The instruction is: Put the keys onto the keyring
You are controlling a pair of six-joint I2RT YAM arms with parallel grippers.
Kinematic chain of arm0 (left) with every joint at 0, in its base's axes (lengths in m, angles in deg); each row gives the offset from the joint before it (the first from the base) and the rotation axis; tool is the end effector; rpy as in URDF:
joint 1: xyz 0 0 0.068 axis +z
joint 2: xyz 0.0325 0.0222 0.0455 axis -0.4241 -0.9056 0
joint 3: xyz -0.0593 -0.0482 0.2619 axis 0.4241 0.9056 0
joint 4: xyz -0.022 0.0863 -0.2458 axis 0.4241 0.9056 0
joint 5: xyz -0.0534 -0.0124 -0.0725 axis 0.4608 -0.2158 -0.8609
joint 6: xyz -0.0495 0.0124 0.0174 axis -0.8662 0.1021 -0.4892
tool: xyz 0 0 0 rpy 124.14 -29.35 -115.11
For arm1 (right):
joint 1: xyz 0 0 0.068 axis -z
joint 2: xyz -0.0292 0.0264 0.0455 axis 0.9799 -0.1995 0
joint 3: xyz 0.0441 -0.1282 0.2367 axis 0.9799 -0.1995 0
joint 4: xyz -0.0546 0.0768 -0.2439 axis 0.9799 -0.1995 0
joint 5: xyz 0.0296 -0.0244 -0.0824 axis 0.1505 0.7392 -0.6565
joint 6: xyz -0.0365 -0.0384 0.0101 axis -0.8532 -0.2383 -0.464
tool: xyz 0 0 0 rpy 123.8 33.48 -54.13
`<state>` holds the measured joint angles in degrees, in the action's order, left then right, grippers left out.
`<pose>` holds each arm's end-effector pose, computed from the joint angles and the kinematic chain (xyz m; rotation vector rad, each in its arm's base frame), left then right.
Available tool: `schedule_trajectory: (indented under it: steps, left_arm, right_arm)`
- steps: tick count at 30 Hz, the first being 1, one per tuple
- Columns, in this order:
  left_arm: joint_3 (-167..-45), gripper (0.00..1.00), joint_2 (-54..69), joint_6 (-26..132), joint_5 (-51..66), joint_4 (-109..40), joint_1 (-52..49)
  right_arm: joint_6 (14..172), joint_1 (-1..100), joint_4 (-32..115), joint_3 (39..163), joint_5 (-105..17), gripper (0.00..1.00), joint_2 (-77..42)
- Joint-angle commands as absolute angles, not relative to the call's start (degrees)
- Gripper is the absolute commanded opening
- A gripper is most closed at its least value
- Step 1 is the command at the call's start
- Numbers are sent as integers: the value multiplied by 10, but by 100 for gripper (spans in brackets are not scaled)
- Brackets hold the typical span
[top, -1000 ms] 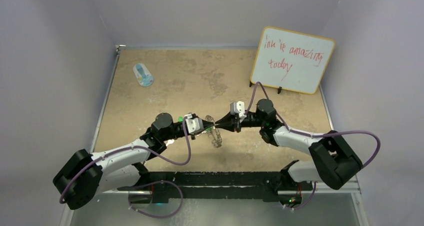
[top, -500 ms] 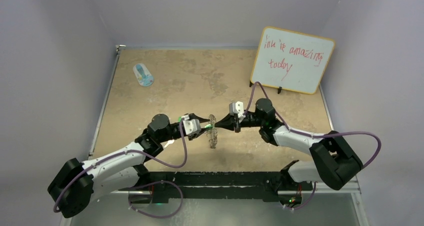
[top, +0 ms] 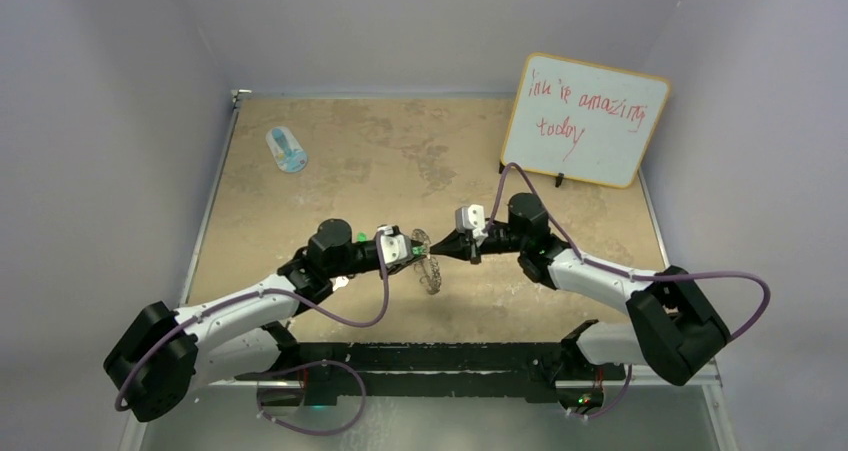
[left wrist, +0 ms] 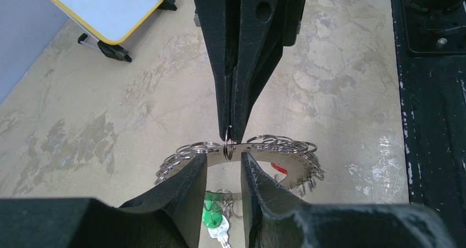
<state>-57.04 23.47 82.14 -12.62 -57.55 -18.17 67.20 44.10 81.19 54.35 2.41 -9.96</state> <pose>0.1497 -0.1642 0.2235 1.2096 1.3449 -0.7675 0.1955 0.1690 0.2286 -1.3528 1.0634 0.9831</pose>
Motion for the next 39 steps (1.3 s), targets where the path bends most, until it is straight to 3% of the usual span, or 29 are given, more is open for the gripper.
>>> schedule_trajectory:
  steps: [1, 10, 13, 18, 20, 24, 27, 33, 36, 39]
  left_arm:
    - [-597, 25, 219, 817, -156, -620, -185]
    - [-609, 11, 192, 818, -161, -616, -187]
    - [-611, 1, 190, 824, -160, -608, -187]
    - [-613, 0, 193, 827, -150, -599, -187]
    - [-611, 0, 197, 827, -146, -599, -187]
    - [-598, 0, 205, 824, -144, -611, -187]
    - [-581, 0, 213, 819, -140, -634, -187]
    - [-558, 0, 245, 816, -117, -647, -187]
    - [-554, 0, 263, 817, -106, -643, -187]
    - [-545, 0, 283, 816, -103, -643, -187]
  right_arm:
    - [659, 436, 808, 566, 17, 0, -83]
    - [659, 433, 799, 574, 16, 0, -85]
    - [658, 432, 794, 577, 16, 0, -87]
    - [662, 432, 792, 577, 2, 0, -84]
    - [667, 432, 797, 574, -13, 9, -76]
    - [694, 432, 850, 553, -27, 42, -46]
    - [716, 432, 887, 537, -40, 59, -20]
    - [770, 432, 919, 525, -89, 75, 9]
    - [826, 432, 938, 528, -138, 96, 6]
    - [857, 432, 939, 533, -187, 99, 7]
